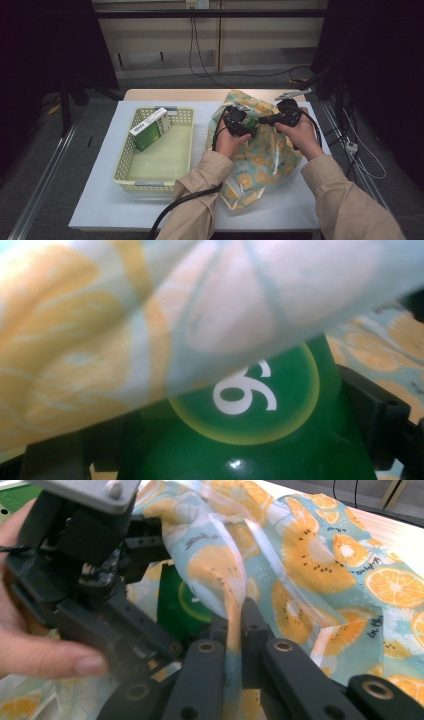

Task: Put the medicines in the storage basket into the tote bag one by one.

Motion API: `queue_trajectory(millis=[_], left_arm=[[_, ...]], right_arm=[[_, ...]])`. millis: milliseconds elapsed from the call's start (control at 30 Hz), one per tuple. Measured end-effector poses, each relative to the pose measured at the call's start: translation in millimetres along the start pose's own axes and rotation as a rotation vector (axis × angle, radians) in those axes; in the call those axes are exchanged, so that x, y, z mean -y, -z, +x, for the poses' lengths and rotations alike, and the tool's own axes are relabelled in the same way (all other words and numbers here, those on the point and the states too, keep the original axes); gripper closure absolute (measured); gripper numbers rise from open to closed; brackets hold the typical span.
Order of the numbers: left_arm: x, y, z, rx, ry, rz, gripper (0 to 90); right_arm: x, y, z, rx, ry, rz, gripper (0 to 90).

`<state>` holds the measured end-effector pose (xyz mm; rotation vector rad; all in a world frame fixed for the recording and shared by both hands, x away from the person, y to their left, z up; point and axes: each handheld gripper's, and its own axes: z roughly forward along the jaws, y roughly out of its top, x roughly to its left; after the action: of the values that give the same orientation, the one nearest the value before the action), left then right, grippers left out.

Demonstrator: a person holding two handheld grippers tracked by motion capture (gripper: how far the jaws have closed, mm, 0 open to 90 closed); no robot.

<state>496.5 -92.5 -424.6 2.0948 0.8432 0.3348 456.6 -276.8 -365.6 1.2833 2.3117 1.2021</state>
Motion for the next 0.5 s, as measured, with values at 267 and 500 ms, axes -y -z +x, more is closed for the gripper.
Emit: queue_trajectory(millis=[267, 500], left_arm=[[1.2, -3.6, 2.5, -0.006, -0.019, 0.005, 13.5], [0.7, 15.0, -1.3, 0.015, -0.033, 0.016, 8.4]], right_arm=[[1.2, -1.4, -1.0, 0.007, 0.001, 0.01, 88.7], [1.7, -3.6, -1.1, 0.016, -0.004, 0.01, 88.7]])
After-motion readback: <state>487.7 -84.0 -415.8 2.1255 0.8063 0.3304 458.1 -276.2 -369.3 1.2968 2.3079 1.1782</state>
